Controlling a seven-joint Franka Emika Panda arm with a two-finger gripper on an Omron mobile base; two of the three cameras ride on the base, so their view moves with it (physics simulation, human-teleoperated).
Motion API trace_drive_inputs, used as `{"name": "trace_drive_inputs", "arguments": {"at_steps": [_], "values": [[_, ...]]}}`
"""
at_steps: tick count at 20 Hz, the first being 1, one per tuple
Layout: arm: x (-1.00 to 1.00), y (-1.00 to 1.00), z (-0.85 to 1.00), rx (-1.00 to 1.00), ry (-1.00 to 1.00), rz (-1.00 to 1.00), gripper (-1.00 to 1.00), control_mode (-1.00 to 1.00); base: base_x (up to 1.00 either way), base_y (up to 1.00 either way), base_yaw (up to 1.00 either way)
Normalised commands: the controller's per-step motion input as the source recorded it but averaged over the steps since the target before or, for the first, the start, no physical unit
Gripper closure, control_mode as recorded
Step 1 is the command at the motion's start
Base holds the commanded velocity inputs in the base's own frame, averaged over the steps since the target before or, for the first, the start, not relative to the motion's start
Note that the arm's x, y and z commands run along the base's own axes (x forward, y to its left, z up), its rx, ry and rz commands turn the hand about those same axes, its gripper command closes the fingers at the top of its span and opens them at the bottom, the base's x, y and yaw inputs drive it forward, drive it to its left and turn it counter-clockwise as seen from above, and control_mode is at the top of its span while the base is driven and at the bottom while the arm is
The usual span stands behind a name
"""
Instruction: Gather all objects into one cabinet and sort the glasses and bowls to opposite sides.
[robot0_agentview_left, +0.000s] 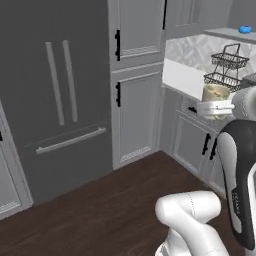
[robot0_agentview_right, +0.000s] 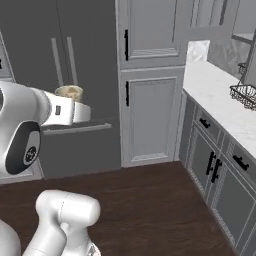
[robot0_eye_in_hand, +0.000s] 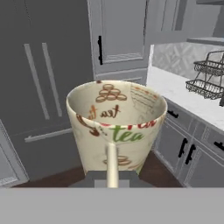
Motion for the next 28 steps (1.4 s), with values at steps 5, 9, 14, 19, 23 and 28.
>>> {"name": "trace_drive_inputs", "arguments": {"at_steps": [5, 9, 14, 19, 23, 28], "values": [[0.00, 0.00, 0.00, 0.00, 0.00, 0.00, 1.00, 1.00, 0.92, 0.29, -0.56], [0.00, 0.00, 0.00, 0.00, 0.00, 0.00, 1.00, 1.00, 0.99, 0.30, -0.26], [0.00, 0.00, 0.00, 0.00, 0.00, 0.00, 1.00, 1.00, 0.88, 0.28, -0.61], [0.00, 0.00, 0.00, 0.00, 0.00, 0.00, 1.00, 1.00, 0.90, 0.31, -0.59], [0.00, 0.00, 0.00, 0.00, 0.00, 0.00, 1.00, 1.00, 0.88, 0.29, -0.60], [0.00, 0.00, 0.00, 0.00, 0.00, 0.00, 1.00, 1.00, 0.82, 0.07, -0.60]]}}
